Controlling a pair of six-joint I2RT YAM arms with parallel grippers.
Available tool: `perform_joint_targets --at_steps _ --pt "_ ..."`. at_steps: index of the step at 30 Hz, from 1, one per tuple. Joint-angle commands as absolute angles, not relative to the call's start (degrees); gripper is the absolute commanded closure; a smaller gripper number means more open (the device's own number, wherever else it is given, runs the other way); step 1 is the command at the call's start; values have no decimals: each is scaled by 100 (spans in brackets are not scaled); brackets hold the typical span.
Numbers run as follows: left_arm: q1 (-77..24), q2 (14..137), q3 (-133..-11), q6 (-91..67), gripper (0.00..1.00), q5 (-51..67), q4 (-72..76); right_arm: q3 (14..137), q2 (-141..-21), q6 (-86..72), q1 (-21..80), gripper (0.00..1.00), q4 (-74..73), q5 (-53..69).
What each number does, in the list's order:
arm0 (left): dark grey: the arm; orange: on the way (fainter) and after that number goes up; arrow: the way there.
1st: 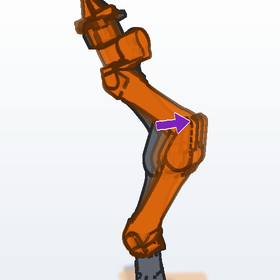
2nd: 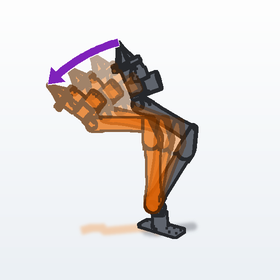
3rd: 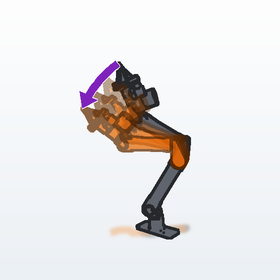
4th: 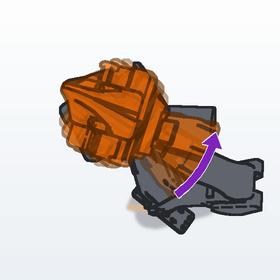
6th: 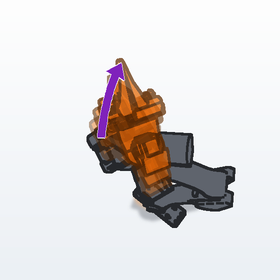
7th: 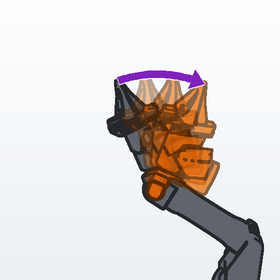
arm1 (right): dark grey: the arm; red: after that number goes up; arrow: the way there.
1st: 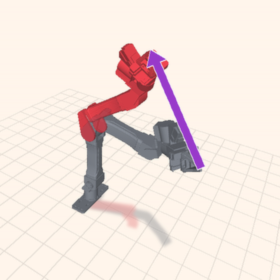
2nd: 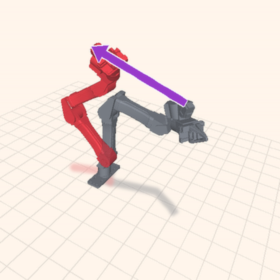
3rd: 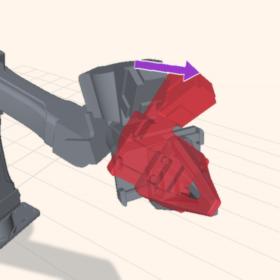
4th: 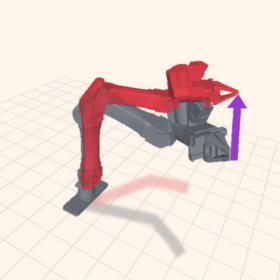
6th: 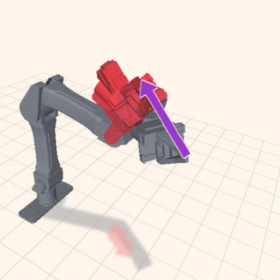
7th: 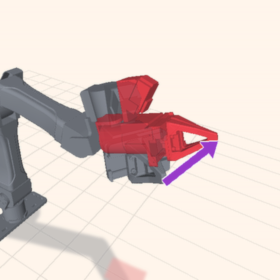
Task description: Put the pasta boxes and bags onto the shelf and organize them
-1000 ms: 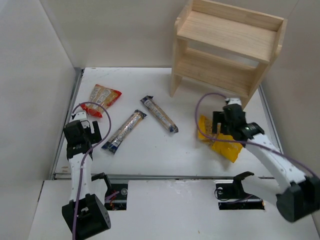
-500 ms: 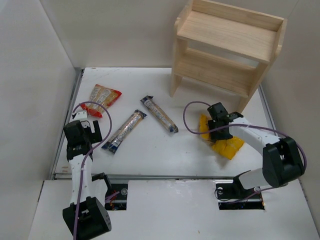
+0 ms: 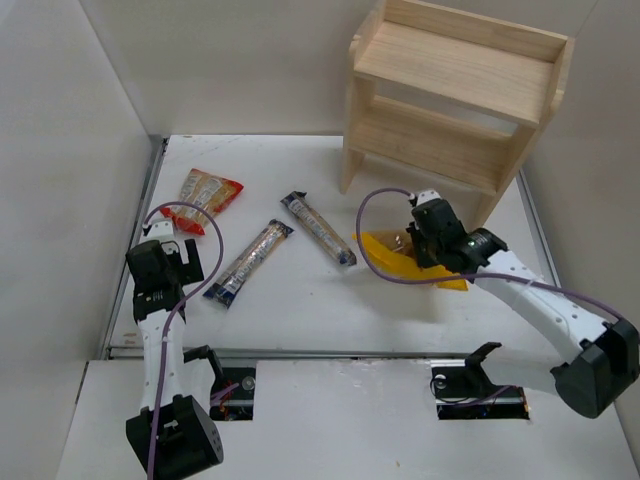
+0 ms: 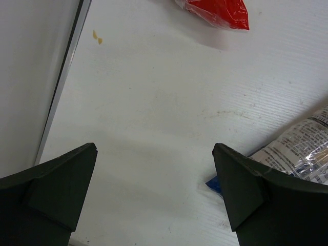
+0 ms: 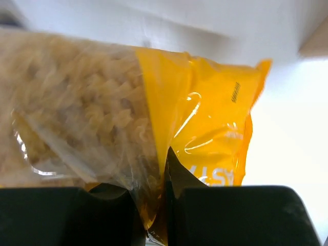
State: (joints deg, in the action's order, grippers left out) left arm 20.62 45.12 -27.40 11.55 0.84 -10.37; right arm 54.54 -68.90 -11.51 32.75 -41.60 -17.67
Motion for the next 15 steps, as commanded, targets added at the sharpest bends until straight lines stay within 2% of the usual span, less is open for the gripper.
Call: perform_joint_targets --at_steps 1,4,7,15 --pt "2070 4474 -2795 1187 0 105 -809 6301 -6399 -1116 3405 100 -3700 -2074" --pt "2079 4491 -2795 1187 0 88 -809 6879 -6337 -1081 3730 100 -3744 -2354" --pt "2079 4500 -2795 1187 0 88 -809 8099 -6538 -854 4081 100 -3963 -2653" --pt "2052 4474 -2795 1187 0 88 -809 12764 -8171 1306 4618 100 -4044 -3840"
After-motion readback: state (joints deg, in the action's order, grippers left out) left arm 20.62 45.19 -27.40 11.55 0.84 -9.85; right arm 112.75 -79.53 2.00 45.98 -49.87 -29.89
